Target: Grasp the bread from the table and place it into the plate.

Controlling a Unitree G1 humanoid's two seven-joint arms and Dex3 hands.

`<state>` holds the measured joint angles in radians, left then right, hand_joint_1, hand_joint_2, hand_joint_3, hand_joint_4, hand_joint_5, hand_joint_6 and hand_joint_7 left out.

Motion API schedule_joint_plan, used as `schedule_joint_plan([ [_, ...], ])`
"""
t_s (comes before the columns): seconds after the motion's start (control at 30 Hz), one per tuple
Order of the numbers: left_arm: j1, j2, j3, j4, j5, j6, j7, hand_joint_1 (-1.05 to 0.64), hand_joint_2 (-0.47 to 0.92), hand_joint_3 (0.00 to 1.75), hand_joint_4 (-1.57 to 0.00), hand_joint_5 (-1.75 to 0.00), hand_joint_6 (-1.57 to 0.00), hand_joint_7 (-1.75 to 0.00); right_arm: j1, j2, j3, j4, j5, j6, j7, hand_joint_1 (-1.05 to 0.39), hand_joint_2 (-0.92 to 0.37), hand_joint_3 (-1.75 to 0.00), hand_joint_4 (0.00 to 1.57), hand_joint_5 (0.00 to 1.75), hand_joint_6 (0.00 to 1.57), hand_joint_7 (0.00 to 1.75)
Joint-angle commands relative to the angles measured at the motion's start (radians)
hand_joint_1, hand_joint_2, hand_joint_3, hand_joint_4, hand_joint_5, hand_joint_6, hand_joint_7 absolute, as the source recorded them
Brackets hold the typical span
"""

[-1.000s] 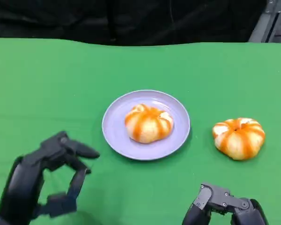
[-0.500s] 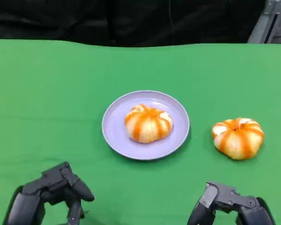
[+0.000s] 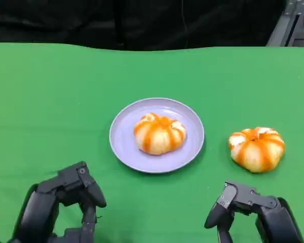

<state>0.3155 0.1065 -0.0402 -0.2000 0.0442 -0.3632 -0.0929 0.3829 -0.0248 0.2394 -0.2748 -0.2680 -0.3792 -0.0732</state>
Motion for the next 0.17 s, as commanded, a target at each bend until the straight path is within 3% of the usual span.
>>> schedule_joint_plan([
  [0.03,-0.021,0.009,0.008,0.0,0.0,0.026,-0.005,-0.03,0.22,1.68,-0.89,-1.75,-0.82,-1.62,-0.013,-0.004,-0.014,-0.019,-0.016,0.049,0.001,-0.05,-0.16,-1.61,0.79,1.72,0.84,1.35],
  [0.17,-0.034,0.011,0.006,0.014,-0.005,0.019,-0.014,-0.04,0.18,1.7,-0.89,-1.75,-0.83,-1.62,-0.028,-0.015,-0.027,-0.006,-0.014,0.046,0.001,-0.06,-0.19,-1.57,0.8,1.74,0.83,1.35],
])
